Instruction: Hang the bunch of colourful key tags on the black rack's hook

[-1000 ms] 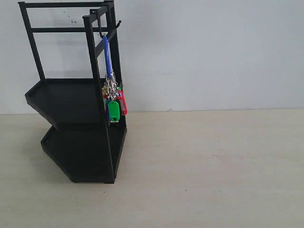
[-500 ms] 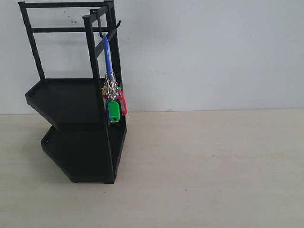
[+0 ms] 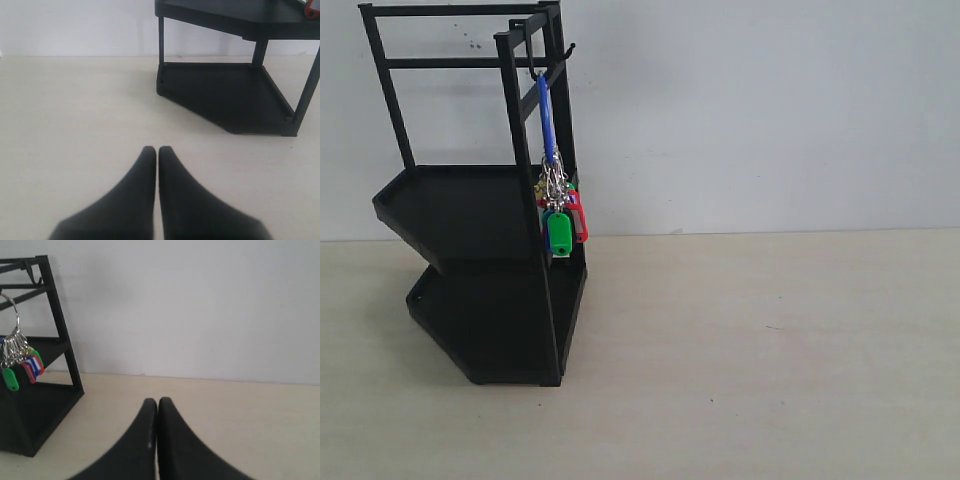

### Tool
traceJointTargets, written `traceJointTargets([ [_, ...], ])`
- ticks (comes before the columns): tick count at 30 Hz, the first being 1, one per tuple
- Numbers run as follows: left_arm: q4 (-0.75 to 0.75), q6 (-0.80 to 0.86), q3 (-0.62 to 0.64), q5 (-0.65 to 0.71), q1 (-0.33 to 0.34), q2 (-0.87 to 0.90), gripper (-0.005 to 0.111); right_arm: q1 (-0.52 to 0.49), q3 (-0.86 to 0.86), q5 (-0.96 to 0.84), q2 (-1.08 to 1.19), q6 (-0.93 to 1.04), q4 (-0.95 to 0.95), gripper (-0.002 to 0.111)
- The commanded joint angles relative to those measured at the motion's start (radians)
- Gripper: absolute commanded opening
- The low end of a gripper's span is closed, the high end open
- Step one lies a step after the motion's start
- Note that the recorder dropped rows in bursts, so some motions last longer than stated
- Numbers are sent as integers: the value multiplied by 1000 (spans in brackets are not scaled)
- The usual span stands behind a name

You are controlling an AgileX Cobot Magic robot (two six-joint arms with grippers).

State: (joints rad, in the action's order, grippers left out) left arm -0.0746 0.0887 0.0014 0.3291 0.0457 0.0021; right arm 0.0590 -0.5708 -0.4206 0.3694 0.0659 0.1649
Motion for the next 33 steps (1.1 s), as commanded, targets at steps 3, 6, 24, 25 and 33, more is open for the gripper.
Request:
traceJointTargets([
  [3, -7, -10, -1, -15, 4, -2, 4, -7, 0, -76, 2, 4, -32, 0],
  [6, -7, -10, -1, -15, 4, -2, 4, -7, 0, -76, 2, 4, -39, 0],
  [24, -7, -10, -1, -15, 4, -2, 4, -7, 417, 224, -173, 2, -45, 0],
  [25, -7, -10, -1, -15, 4, -2, 4, -7, 451, 255, -192, -2, -45, 0],
  [33, -7, -10, -1, -15, 4, -2, 4, -9, 571, 256, -369, -9, -43, 0],
])
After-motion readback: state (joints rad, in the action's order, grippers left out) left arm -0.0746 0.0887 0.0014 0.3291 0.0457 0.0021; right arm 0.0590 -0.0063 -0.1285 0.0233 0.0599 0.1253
